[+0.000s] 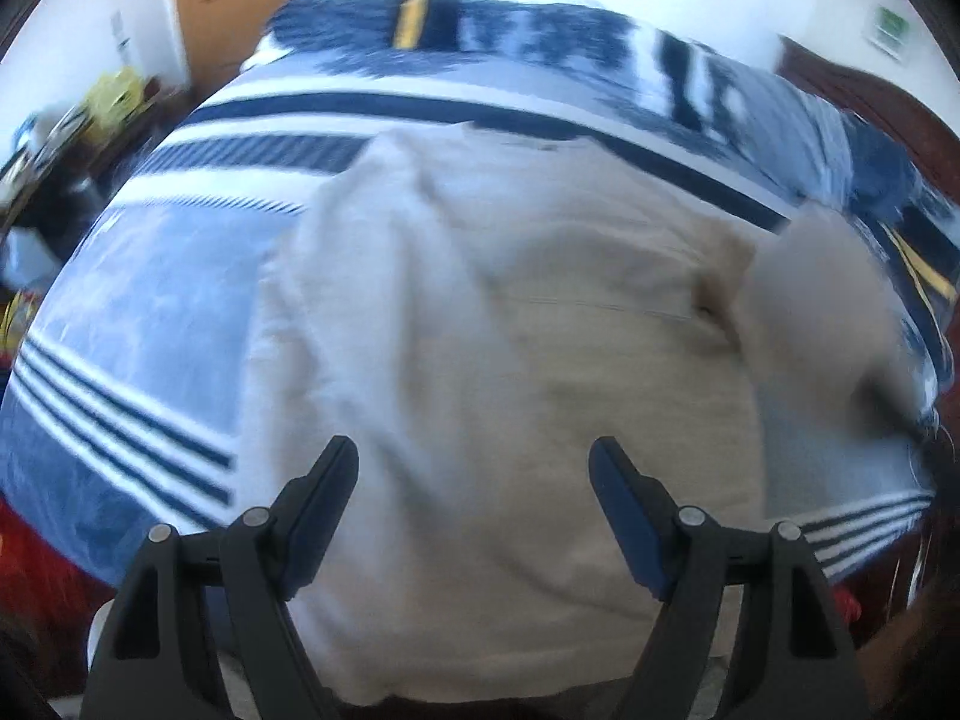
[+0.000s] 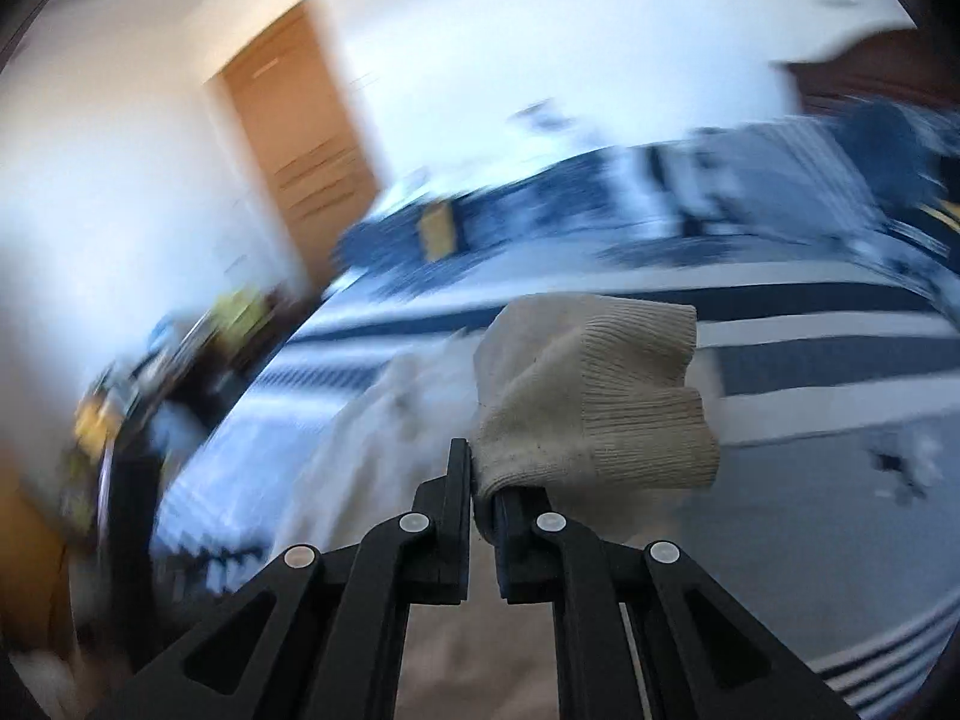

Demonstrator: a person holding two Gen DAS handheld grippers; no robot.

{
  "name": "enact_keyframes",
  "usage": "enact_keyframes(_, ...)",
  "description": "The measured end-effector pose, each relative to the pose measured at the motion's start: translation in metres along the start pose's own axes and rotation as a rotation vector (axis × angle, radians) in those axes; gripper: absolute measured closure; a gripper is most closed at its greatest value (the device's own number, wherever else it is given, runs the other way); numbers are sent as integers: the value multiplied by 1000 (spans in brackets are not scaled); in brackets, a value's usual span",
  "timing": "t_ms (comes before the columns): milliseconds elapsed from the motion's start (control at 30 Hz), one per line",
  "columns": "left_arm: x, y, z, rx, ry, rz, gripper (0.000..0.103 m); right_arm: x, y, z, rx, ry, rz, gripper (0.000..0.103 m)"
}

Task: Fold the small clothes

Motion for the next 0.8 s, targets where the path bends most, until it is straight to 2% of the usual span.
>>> enact_keyframes(100, -1, -4, 30, 50, -9, 0, 25, -42, -62, 37, 122, 29, 187, 94)
enact_keyframes(167, -5, -7, 40, 73, -28, 13, 25, -58, -97, 47, 141, 26, 290, 90)
enact_keyframes(200, -11, -9, 42, 79, -44, 32, 25, -61, -104, 44, 127, 27, 313, 86)
enact_keyframes(233, -15, -10, 43, 82, -48, 42, 25, -60, -109, 37, 77, 33, 338, 64)
enact_keyframes(267, -19, -11, 43, 84, -53, 48, 25, -56, -110, 32, 38, 50, 343, 37)
enact_keyframes(333, -31, -12, 37, 74, -78, 64, 25, -43, -100, 18, -43, 85, 293, 25)
enact_keyframes(433, -46, -11, 22, 44, -99, 80, 25, -44, -83, -29, -162, 50, 284, 25)
enact_keyframes(500, -53, -9, 7, -10, -105, 74, 25, -56, -77, -65, -295, 35, 298, 25)
enact_keyframes(567, -67, -14, -4, -85, -88, 106, 25, -77, -74, -101, -432, 24, 333, 26)
enact_keyframes(600, -77, -20, -10, -120, -81, 145, 25, -89, -70, -115, -479, 11, 342, 29)
enact_keyframes(633, -83, -26, -14, -139, -90, 166, 27, -101, -70, -130, -517, -17, 351, 39)
enact_keyframes(667, -87, -30, -16, -153, -93, 173, 38, -113, -69, -141, -547, -40, 368, 50)
enact_keyframes(700, -89, -34, -17, -160, -84, 172, 51, -124, -66, -150, -578, -38, 382, 53)
enact_keyframes(733, -89, -36, -16, -156, -90, 163, 59, -135, -65, -155, -604, -26, 395, 54)
enact_keyframes(767, -87, -37, -17, -148, -109, 144, 79, -149, -67, -159, -620, -36, 408, 55)
enact_keyframes(800, -83, -37, -15, -137, -119, 122, 93, -157, -71, -165, -633, -62, 427, 55)
Point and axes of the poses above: each gripper's, at about its wrist camera, not at the fingertips, and x roughly against the way its jaws point, z to its left, y to its top, the point moved 9 cm from there along -x, roughly the way its jaws point, and after that the axes turned 9 degrees about -y, right-handed, at the moved point
